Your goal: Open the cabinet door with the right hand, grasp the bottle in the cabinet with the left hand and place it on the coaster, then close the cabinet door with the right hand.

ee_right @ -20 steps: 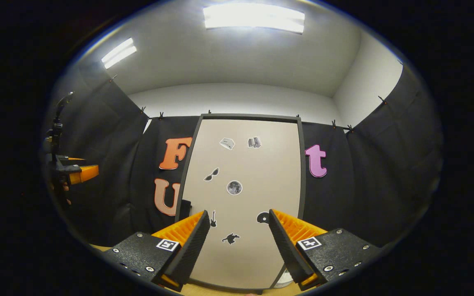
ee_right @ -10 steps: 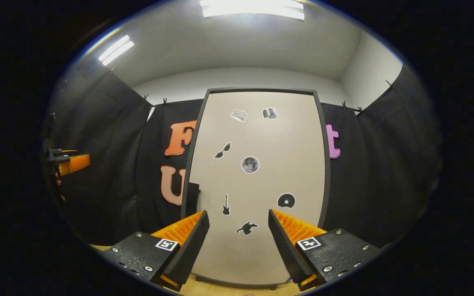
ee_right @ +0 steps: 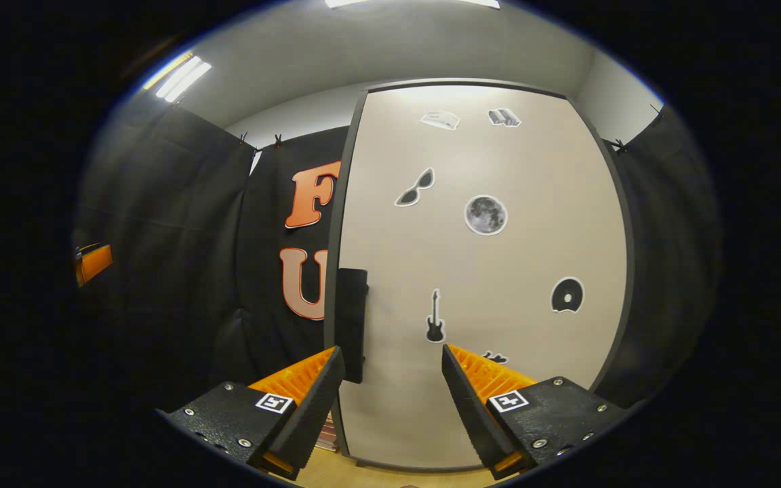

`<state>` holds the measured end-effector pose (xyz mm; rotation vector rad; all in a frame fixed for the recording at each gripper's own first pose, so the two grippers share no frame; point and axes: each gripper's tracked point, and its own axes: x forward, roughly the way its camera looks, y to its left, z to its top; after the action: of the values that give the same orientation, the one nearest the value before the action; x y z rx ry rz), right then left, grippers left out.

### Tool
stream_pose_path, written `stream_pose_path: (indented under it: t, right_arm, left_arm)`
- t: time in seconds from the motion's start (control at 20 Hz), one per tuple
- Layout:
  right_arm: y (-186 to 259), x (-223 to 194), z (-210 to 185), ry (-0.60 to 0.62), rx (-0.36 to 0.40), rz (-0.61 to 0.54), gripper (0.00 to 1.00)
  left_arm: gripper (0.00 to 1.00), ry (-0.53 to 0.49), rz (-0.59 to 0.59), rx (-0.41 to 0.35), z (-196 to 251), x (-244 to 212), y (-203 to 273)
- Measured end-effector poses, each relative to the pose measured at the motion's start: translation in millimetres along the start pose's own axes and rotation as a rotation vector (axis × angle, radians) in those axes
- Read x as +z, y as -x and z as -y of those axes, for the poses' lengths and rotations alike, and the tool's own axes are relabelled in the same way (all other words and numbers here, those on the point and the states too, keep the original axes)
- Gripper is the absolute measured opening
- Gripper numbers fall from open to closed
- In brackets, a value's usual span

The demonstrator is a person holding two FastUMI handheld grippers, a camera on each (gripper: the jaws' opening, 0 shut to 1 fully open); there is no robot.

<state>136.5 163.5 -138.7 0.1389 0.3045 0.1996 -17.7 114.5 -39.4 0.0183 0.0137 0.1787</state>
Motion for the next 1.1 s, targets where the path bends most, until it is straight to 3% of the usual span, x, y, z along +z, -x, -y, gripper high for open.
stream_pose_path:
  t: [0.15,0.4,0.45,0.55,0.6,0.7,0.75,0.9,0.95,1.1]
  right_arm:
    - [-22.2,1.7,-18.0,-0.021,0.008,-0.012,0.87]
    - [-54.9,-2.6,-21.8,-0.038,-0.068,-0.041,0.81]
    - [-57.7,-5.7,-20.4,-0.033,-0.096,-0.049,0.82]
    - [-62.8,-9.3,-20.1,-0.019,-0.139,-0.059,0.73]
    - [-65.9,-12.6,-19.8,-0.013,-0.154,-0.07,0.71]
    - [-73.4,-15.3,-17.9,-0.006,-0.177,-0.081,0.64]
    - [-71.8,-14.3,-16.9,-0.007,-0.192,-0.075,0.58]
    - [-73.5,-12.1,-19.6,-0.016,-0.198,-0.055,0.44]
    - [-73.6,-11.8,-20.0,-0.011,-0.203,-0.047,0.37]
    - [-70.7,-12.3,-20.9,-0.002,-0.182,-0.049,0.3]
  left_arm:
    - [0.91,0.005,-0.01,0.039,-29.9,-7.5,-0.8]
    - [0.91,0.016,-0.039,0.098,-75.7,-25.2,0.0]
    - [0.95,0.015,-0.044,0.11,-83.8,-28.2,1.4]
    - [0.95,0.03,-0.056,0.118,-94.7,-37.6,4.0]
    - [1.0,0.036,-0.07,0.118,-95.7,-44.0,6.1]
    - [0.95,0.041,-0.085,0.131,-104.1,-48.5,10.0]
    - [1.0,0.037,-0.086,0.136,-106.9,-47.4,11.1]
    - [0.91,0.021,-0.072,0.146,-110.6,-42.1,16.2]
    - [0.91,0.015,-0.074,0.142,-108.3,-41.7,18.1]
    - [0.92,0.015,-0.082,0.119,-95.2,-42.5,22.5]
